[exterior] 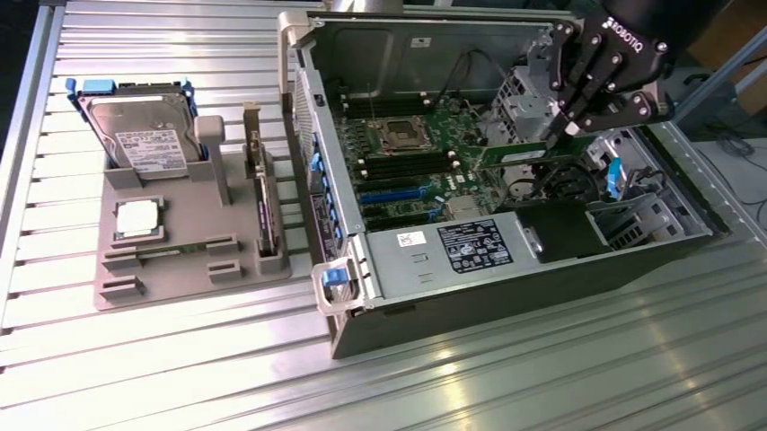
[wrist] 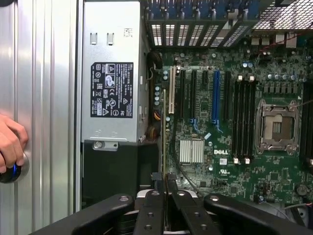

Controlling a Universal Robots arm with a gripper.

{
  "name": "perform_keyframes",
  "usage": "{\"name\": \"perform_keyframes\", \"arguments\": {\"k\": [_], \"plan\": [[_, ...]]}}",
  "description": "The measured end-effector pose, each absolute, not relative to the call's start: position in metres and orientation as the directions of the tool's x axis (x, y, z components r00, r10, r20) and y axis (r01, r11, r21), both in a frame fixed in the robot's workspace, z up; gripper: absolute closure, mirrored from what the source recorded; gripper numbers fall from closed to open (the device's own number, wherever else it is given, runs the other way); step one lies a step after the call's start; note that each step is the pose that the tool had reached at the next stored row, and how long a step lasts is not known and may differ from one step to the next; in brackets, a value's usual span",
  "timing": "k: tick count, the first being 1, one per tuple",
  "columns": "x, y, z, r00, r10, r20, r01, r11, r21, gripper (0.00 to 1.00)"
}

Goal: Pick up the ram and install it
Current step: 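Pick up the ram and move it above insertion slot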

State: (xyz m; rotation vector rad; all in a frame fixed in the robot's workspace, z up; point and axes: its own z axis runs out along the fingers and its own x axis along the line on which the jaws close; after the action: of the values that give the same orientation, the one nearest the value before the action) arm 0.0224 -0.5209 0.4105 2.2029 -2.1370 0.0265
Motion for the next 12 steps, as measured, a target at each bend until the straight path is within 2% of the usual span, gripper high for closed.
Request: {"name": "perform_keyframes", "arguments": {"k": [12], "plan": [[0.046,-0.521,0.411,0.032,-0.997,0.066,-0.999,-0.029,0.04,0.88]]}}
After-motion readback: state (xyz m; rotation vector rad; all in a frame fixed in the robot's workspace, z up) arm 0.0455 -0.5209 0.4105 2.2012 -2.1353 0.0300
